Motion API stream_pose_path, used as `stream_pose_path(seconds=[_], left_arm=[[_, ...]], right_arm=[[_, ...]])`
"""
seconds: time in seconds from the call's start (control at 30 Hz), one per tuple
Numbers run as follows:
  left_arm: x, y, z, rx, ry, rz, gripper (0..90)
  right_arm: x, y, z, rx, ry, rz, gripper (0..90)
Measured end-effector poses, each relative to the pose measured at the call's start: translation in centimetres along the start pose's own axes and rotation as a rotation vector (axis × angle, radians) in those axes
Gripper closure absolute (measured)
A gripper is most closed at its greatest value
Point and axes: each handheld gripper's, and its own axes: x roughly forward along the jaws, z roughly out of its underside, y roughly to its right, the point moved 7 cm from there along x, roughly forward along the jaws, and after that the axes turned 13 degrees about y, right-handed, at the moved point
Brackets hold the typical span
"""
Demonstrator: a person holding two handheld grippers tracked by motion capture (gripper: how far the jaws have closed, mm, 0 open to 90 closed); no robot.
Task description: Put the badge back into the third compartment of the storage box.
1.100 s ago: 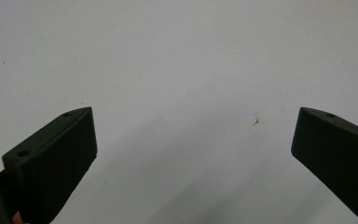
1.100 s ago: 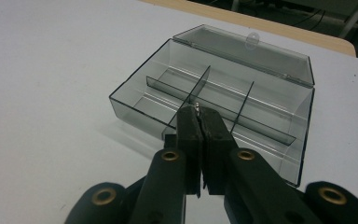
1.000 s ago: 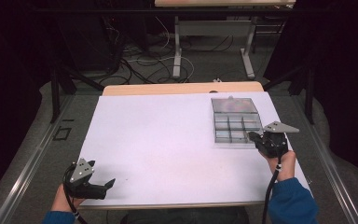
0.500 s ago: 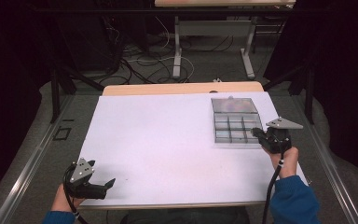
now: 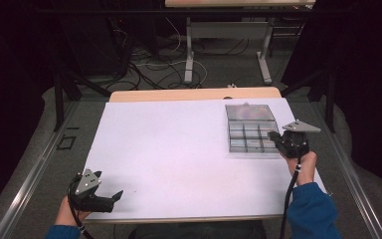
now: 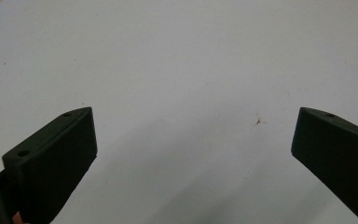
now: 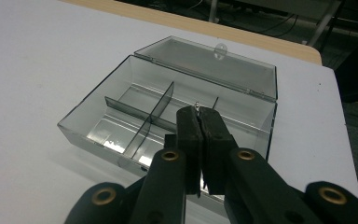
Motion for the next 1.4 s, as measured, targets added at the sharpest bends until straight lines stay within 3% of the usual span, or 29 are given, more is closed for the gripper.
stream_pose_path(seconds=[0.33,0.53,0.73,1.1,1.4], left_arm=[[0.0,-0.1,0.0,0.004,0.002,-0.006,0.2],[0.1,0.0,0.0,0.004,0.003,-0.005,0.3],[0.1,0.0,-0.1,0.008,0.004,-0.002,0.2],[0.2,0.0,-0.1,0.015,-0.001,-0.002,0.2],[0.2,0.0,-0.1,0.015,0.0,-0.001,0.2]], right_arm=[[1.4,0.5,-0.3,0.01,0.002,0.015,88.1],[2.2,1.0,-0.4,-0.012,0.02,0.035,88.1],[3.0,1.6,0.1,0.001,0.004,0.048,88.1],[5.4,2.8,1.9,0.006,-0.06,0.073,88.0],[7.0,3.0,3.4,-0.049,-0.119,0.105,87.7]])
